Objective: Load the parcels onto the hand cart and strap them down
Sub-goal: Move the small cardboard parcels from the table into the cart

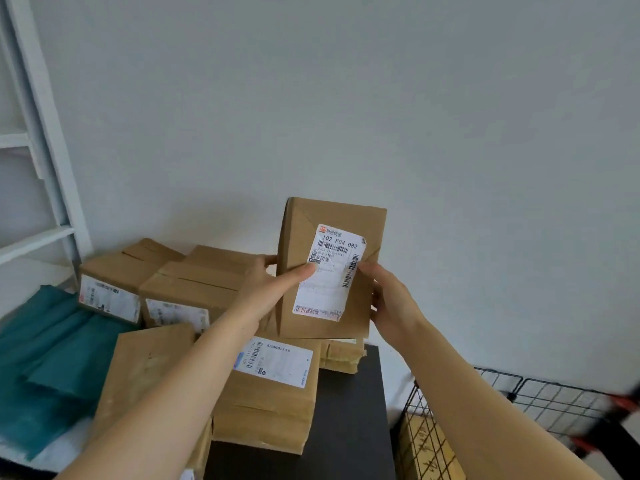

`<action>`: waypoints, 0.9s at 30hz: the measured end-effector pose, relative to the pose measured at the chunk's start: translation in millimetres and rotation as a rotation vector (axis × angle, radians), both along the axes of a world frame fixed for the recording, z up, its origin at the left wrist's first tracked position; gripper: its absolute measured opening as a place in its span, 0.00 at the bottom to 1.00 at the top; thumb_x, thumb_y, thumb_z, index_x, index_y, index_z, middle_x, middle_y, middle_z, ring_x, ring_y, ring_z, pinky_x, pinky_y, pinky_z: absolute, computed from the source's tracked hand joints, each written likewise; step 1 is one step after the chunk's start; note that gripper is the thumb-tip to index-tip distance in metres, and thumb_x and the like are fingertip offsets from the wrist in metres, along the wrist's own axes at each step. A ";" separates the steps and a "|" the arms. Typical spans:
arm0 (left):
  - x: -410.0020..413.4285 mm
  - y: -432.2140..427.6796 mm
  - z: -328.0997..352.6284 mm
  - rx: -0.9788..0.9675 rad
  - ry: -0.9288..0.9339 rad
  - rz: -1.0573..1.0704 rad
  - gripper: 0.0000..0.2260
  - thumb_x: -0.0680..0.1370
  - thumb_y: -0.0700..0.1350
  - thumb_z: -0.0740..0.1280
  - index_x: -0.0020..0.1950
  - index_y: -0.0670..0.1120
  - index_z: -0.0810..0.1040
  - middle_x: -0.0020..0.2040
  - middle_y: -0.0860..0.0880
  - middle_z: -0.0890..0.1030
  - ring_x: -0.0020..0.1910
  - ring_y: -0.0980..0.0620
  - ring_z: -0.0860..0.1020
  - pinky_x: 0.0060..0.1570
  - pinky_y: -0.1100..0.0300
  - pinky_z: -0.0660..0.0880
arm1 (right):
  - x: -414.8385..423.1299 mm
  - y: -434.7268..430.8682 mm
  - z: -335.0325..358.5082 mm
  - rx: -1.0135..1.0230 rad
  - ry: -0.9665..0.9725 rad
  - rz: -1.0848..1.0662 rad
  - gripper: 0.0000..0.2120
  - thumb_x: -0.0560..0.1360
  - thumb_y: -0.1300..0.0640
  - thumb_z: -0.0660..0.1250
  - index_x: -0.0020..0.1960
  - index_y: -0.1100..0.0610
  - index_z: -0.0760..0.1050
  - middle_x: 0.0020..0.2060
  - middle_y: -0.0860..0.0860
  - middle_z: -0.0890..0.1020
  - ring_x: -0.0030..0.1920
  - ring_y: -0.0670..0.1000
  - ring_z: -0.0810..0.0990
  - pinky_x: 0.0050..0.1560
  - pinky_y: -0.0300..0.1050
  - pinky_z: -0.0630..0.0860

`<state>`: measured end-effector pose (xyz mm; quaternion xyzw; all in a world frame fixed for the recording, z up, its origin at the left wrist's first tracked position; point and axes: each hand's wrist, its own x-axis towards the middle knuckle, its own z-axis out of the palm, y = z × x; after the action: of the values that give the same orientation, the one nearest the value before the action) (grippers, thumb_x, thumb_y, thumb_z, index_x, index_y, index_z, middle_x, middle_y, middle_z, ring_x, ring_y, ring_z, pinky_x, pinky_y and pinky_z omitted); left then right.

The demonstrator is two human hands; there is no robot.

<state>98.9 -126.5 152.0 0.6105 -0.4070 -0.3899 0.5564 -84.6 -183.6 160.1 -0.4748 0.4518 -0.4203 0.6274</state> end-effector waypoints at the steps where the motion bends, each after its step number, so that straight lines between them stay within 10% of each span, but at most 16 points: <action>1: -11.5 -3.8 -1.5 0.003 -0.002 -0.021 0.42 0.53 0.68 0.75 0.62 0.53 0.68 0.64 0.51 0.75 0.62 0.49 0.73 0.64 0.46 0.70 | -14.1 1.5 0.9 0.001 -0.014 -0.009 0.21 0.75 0.51 0.67 0.64 0.56 0.69 0.57 0.52 0.79 0.59 0.53 0.76 0.58 0.51 0.72; 18: -327.0 -37.5 -39.0 0.071 0.300 -0.377 0.35 0.63 0.64 0.73 0.65 0.52 0.69 0.57 0.51 0.81 0.56 0.50 0.78 0.55 0.50 0.74 | -341.9 11.8 -28.8 -0.004 0.029 -0.160 0.10 0.74 0.56 0.68 0.51 0.57 0.70 0.46 0.52 0.80 0.47 0.51 0.77 0.49 0.46 0.72; 22: -416.3 -49.4 -62.3 0.132 0.306 -0.475 0.45 0.53 0.71 0.73 0.66 0.54 0.71 0.59 0.53 0.81 0.60 0.49 0.77 0.61 0.46 0.72 | -435.8 9.6 -45.1 0.006 0.068 -0.211 0.19 0.72 0.56 0.71 0.61 0.50 0.70 0.53 0.53 0.81 0.53 0.53 0.78 0.59 0.52 0.73; 27: -500.3 -55.2 -85.9 0.232 0.298 -0.486 0.29 0.65 0.61 0.72 0.62 0.50 0.72 0.56 0.51 0.81 0.55 0.50 0.77 0.55 0.50 0.72 | -513.5 0.1 -72.9 0.073 0.175 -0.188 0.28 0.70 0.59 0.72 0.67 0.45 0.68 0.52 0.51 0.83 0.53 0.53 0.80 0.56 0.52 0.75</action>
<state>-401.5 -181.6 66.1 0.4908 -0.4080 -0.6406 0.4270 -598.1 -183.5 87.2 -0.4420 0.5625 -0.4176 0.5602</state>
